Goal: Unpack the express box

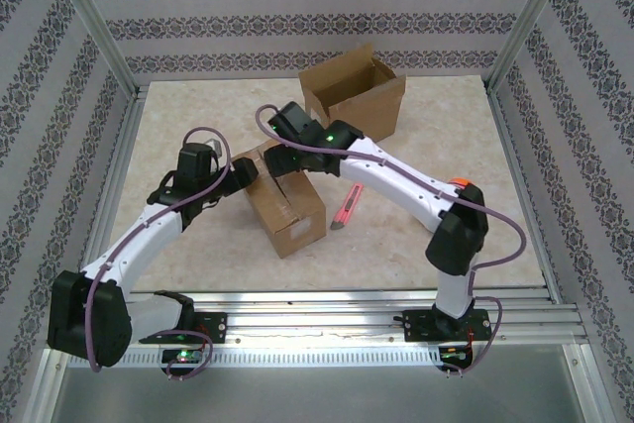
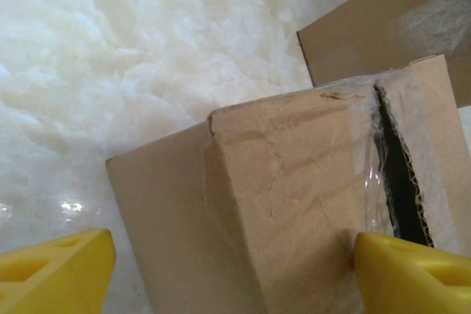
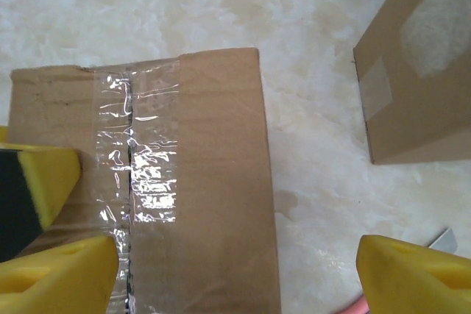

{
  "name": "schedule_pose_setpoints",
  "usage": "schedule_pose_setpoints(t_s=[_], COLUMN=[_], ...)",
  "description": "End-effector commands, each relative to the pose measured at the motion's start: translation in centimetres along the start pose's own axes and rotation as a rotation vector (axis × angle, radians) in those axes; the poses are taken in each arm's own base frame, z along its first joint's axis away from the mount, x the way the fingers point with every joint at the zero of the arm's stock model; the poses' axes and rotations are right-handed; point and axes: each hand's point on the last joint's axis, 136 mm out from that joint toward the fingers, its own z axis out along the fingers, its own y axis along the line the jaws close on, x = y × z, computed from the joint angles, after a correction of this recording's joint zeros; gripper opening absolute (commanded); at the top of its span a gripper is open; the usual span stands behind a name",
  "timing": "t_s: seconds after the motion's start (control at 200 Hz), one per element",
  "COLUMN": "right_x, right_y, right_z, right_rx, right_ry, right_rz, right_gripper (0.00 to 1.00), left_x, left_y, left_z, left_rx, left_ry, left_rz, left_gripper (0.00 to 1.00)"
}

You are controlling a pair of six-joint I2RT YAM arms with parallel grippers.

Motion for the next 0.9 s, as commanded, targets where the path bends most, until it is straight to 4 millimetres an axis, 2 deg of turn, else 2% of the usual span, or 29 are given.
schedule_pose_setpoints(t_s=[0.0, 0.22, 0.485, 0.685, 0.894], right_x=[0.1, 0.0, 1.0, 1.5, 1.1], right_y=[-0.3, 0.2, 1.1, 1.1, 2.2], right_z=[0.5, 2.4, 3.5, 3.7, 2.3], right_rx=[0.082, 0.135, 0.134, 0.143, 0.100], right_ry=[0.032, 0.062, 0.095, 0.113, 0.093], right_rz=[-0.083, -0.123, -0.135, -0.141, -0.150], right_gripper=[0.84, 0.84, 0.84, 0.84, 0.84], left_x=[-0.5, -0.4, 0.3, 0.5, 0.7], left_y=[0.5, -0.1, 0.1, 0.4, 0.8], left_z=[0.0, 0.4, 0.8, 0.9, 1.2], left_rx=[0.036, 0.112, 0.122, 0.116, 0.099], left_ry=[-0.036, -0.042, -0.028, -0.024, -0.013], left_rz=[-0.019, -0.027, -0.032, -0.033, -0.032], left_gripper=[0.84, 0.86, 0.87, 0.87, 0.87])
